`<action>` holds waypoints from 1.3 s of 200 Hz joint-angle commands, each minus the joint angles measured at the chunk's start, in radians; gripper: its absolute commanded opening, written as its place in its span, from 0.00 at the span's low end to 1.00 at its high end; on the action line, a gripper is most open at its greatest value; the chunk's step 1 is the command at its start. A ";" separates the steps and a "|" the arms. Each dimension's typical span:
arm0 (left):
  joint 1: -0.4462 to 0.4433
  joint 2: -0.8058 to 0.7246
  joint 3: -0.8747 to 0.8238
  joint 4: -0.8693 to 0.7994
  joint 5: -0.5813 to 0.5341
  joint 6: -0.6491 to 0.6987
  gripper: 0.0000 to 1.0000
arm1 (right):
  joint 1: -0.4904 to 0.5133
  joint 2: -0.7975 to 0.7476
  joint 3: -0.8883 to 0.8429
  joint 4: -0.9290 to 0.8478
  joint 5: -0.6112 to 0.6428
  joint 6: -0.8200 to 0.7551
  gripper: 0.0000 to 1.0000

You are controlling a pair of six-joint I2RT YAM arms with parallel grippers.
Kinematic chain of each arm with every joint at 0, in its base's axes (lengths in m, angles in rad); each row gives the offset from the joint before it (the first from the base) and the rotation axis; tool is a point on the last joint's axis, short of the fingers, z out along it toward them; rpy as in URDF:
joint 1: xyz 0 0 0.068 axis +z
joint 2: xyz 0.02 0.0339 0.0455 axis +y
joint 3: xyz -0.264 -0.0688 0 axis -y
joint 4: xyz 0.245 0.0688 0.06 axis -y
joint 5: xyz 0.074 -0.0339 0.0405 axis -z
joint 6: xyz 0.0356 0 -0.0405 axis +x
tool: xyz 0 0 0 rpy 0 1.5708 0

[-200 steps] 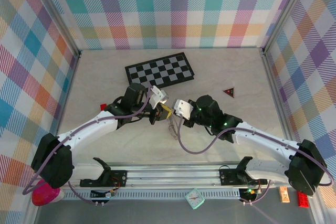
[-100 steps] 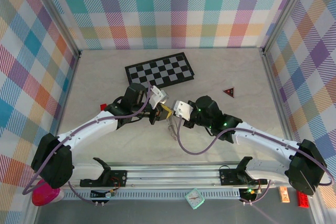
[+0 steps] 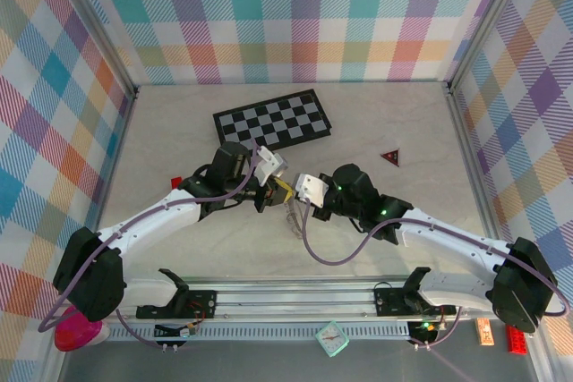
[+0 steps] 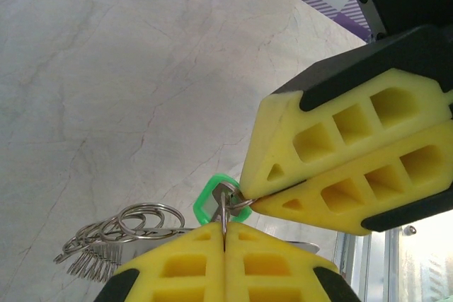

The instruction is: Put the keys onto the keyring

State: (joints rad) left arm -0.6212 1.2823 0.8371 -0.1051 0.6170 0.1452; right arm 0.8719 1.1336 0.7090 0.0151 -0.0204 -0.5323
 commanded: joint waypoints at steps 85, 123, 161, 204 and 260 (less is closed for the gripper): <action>-0.009 -0.038 -0.036 0.188 0.051 -0.026 0.00 | 0.011 0.006 0.032 -0.015 -0.174 0.088 0.13; -0.011 -0.053 -0.062 0.216 0.074 0.045 0.00 | -0.024 -0.097 0.015 -0.058 -0.226 0.150 0.39; -0.010 -0.082 -0.068 0.202 0.124 0.172 0.00 | -0.123 -0.224 -0.015 -0.060 -0.330 0.283 0.41; -0.011 -0.122 -0.115 0.257 0.201 0.315 0.00 | -0.209 -0.262 -0.088 0.046 -0.380 0.422 0.33; -0.011 -0.145 -0.163 0.319 0.218 0.360 0.00 | -0.210 -0.184 -0.102 0.103 -0.480 0.398 0.25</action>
State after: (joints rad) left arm -0.6258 1.1675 0.6807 0.1341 0.7784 0.4515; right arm 0.6621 0.9195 0.5964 0.0525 -0.4091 -0.1413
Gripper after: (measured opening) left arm 0.045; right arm 0.262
